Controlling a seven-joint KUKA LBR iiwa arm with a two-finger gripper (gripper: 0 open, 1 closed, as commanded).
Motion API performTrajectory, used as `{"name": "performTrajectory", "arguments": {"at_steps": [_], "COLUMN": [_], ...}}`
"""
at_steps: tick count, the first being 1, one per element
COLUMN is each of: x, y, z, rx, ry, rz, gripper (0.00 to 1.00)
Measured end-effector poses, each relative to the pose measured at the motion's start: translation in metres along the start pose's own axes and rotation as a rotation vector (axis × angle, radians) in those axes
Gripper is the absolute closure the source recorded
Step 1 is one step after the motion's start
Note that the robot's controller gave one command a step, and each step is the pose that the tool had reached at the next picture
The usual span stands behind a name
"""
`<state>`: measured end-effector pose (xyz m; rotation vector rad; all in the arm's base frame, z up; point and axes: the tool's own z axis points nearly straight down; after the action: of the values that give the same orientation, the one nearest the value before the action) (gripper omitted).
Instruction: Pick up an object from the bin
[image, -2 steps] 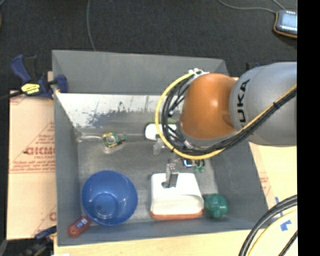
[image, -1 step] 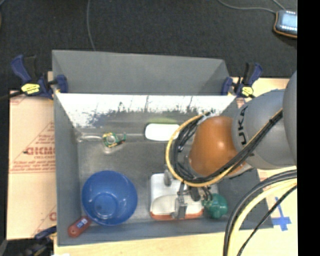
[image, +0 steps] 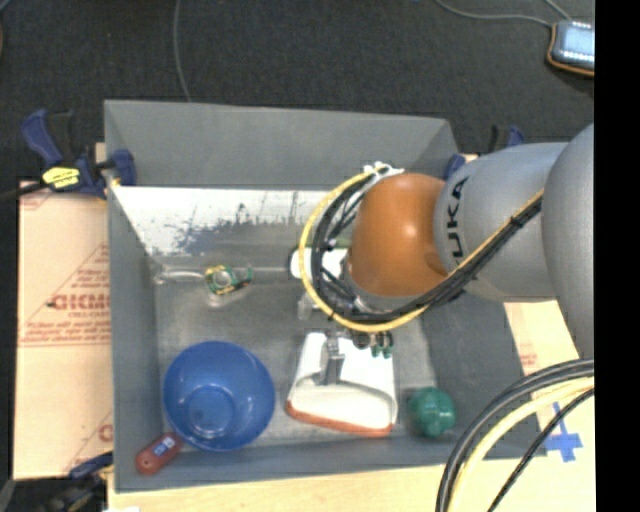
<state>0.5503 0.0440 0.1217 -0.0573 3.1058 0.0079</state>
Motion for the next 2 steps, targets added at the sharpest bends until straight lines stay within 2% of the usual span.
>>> {"name": "performTrajectory", "arguments": {"at_steps": [1,2], "x": [0.022,0.011], "y": [-0.035,-0.031], "z": [0.044,0.033], "rx": [0.004,0.003], "ry": [0.034,0.021], "rz": [0.036,0.031], "gripper": [0.00,0.00]}}
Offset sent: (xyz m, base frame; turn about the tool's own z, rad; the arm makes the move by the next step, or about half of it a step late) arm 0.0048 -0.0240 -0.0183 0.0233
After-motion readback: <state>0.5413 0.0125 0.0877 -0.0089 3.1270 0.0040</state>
